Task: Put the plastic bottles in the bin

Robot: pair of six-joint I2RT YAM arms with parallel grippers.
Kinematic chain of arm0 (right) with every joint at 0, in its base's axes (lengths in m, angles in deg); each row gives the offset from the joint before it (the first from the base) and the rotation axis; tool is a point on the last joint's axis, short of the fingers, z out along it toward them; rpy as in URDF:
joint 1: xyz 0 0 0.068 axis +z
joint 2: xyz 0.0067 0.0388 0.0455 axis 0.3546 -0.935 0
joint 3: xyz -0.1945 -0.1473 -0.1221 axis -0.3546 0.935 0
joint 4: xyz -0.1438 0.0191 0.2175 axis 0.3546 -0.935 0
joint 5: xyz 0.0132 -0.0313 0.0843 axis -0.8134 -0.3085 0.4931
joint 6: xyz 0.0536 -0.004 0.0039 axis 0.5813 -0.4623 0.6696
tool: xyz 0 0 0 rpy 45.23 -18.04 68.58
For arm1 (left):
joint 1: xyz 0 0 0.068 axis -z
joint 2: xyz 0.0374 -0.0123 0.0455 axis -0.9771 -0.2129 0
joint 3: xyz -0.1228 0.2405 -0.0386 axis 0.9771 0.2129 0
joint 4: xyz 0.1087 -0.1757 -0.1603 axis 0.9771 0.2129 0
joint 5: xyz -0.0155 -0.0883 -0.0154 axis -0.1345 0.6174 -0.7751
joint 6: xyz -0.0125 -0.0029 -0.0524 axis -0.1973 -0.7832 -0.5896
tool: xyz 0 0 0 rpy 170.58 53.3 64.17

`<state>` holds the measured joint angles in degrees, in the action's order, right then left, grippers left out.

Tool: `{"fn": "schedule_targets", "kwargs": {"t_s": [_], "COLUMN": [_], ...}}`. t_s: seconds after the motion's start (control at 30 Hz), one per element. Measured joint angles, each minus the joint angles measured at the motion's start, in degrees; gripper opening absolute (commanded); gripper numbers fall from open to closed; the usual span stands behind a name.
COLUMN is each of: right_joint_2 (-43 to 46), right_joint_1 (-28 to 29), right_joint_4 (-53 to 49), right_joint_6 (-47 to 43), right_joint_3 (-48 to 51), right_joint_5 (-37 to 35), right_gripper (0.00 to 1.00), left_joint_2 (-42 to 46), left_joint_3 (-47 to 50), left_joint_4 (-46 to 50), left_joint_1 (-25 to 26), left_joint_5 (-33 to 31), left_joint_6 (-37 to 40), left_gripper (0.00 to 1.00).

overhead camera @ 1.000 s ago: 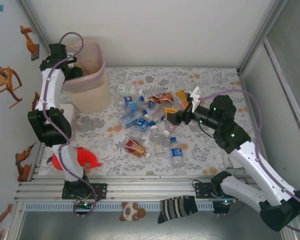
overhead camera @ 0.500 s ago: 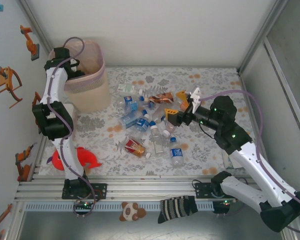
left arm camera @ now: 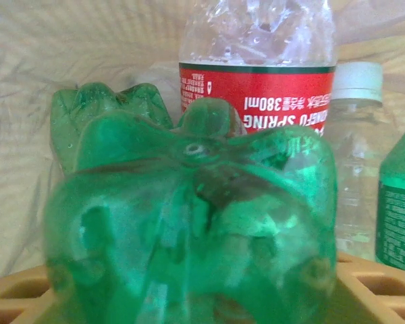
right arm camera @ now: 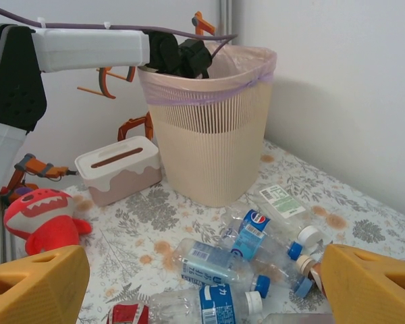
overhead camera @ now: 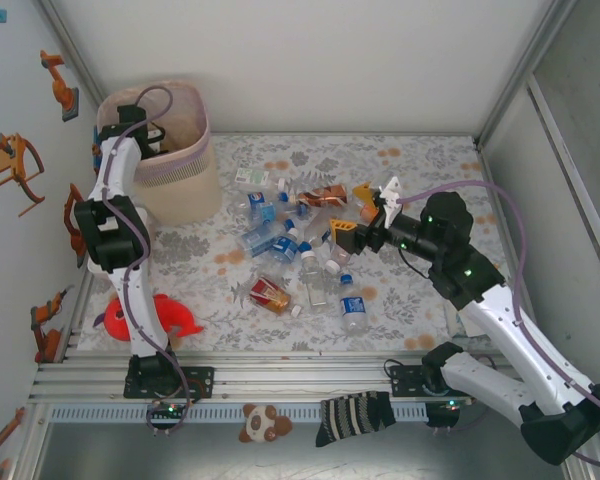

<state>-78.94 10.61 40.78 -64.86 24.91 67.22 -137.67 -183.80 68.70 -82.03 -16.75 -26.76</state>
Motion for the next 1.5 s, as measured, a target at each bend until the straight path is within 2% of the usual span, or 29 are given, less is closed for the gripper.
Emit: {"fn": "schedule_targets", "kwargs": {"t_s": [0.4,0.83,1.07,1.33,1.5], "right_joint_2": [1.36,1.62,1.62,0.7,-0.02], "right_joint_1": [0.0,0.0,0.0,0.0,0.0], "right_joint_4": [-0.33,-0.35,-1.11,-1.73,-1.73], "right_joint_6": [0.02,0.04,0.07,0.24,0.52], "right_joint_3": [0.0,0.0,0.0,0.0,0.0], "right_joint_5": [-0.04,-0.42,-3.02,-4.79,-5.38], "right_gripper": [0.87,0.87,0.87,0.87,0.86], "left_joint_2": [7.82,15.98,23.28,33.66,41.11], "left_joint_3": [0.0,0.0,2.08,7.3,15.61], "left_joint_4": [0.04,-0.04,-1.22,-1.42,-2.12], "left_joint_1": [0.15,0.7,1.9,6.03,12.81], "left_joint_5": [0.66,3.26,6.56,9.35,7.06], "left_joint_6": [-0.09,-0.39,-0.79,-0.83,-1.88], "left_gripper": [0.85,0.84,0.82,0.78,0.77]}}
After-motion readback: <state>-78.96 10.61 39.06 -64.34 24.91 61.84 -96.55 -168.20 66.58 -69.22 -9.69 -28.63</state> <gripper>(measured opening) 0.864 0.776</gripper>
